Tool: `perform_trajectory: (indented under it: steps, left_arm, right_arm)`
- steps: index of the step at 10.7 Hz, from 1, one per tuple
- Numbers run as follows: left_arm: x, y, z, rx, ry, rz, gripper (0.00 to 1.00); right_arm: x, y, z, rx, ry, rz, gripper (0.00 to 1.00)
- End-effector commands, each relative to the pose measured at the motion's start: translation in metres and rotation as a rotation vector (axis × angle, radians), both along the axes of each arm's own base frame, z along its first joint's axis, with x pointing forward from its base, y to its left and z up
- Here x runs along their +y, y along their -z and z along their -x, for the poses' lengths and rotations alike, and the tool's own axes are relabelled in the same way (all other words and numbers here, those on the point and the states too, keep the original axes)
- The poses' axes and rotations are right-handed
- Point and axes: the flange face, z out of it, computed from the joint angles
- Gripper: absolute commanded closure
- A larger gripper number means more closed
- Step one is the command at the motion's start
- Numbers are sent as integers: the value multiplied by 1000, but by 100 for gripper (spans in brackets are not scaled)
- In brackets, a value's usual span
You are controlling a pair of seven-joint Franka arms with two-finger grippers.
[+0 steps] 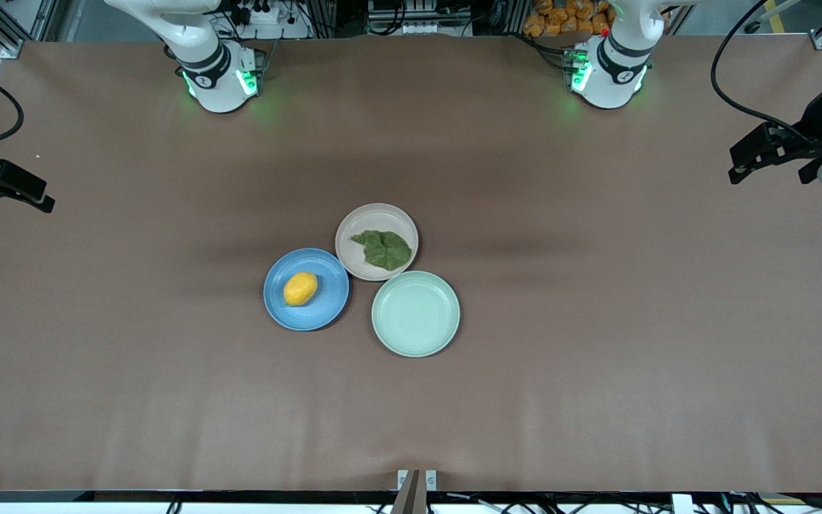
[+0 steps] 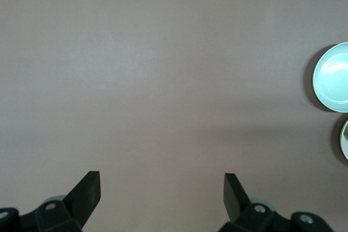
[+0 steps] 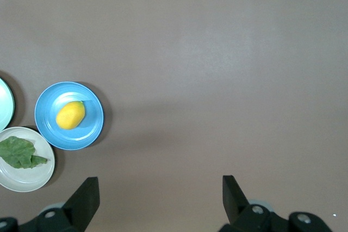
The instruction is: Pick lemon and lettuce from blue and beige plates
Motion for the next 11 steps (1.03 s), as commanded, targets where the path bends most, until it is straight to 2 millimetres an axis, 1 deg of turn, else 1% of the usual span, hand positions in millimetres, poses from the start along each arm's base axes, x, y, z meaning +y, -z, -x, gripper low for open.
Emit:
perform_trajectory:
  steps: [1,3,4,5,6,7,8,9,11]
  left_arm:
    - [0,-4,4,3,-6,12,0]
    - [1,-3,3,4,-9,11,0]
    - [-4,2,2,16,0,33,0]
    - [-20,7,2,33,5,84,0]
    - [-45,12,2,49,34,112,0]
    - [-60,18,1,56,41,117,0]
    - [-70,20,0,53,55,116,0]
    - [-75,24,-3,51,62,122,0]
    - [-102,38,-6,63,98,121,0]
  right_arm:
    - [-1,-2,1,3,15,-4,0]
    - [-2,-2,1,3,12,-4,0]
    - [-2,-2,1,3,12,-4,0]
    - [-2,-2,1,3,12,-4,0]
    - [-2,-2,1,3,12,-4,0]
    - [-2,-2,1,3,12,-4,0]
    - [-2,-2,1,3,12,-4,0]
    - [-2,-2,1,3,12,-4,0]
    - [0,-3,1,0,9,-5,0]
